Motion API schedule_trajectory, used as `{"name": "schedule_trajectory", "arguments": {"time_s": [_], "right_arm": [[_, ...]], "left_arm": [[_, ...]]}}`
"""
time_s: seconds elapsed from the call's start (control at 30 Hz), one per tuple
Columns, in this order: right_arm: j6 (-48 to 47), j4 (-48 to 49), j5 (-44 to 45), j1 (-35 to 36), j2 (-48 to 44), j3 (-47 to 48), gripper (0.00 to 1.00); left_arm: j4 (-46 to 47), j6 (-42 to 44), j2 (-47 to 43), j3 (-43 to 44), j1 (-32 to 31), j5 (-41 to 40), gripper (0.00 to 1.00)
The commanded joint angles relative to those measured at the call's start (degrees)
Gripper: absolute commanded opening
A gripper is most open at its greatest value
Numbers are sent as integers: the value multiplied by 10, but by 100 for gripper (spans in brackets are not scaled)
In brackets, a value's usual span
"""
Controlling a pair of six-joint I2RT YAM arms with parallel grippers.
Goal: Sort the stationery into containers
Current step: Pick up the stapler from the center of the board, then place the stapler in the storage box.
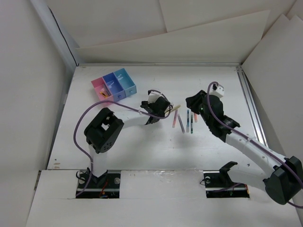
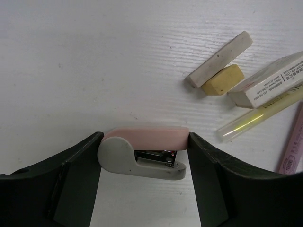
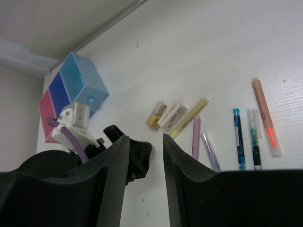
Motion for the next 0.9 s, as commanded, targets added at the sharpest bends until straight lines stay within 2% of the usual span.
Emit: {"name": "schedule_trajectory", "arguments": {"time_s": [0.0,0.17,0.3,0.43,0.5,0.57,0.7,0.87], "right_arm": [[2,14,-3,-5,-6,18,41],[2,14,-9,-5,-6,18,41],[2,14,-9,-5,-6,18,41],[2,14,-9,-5,-6,18,41],[2,14,-9,-5,-6,18,41],[2,14,-9,-5,-6,18,41],[2,14,-14,-5,-6,18,41],[2,14,-14,-5,-6,18,41]], "left_arm": [[-4,-13,-87,-19,-1,-4,42],[-4,-18,-142,-24,27,-4,42],[-4,-24,-153,-1,101,9,42],[19,-34,-173,11,214,34,42],[32,-34,-173,26,252,68,42],[26,-34,-150,50,290,68,42],[1,-29,-106,107,327,49,42],[-24,-21,-55,154,327,25,42]]}}
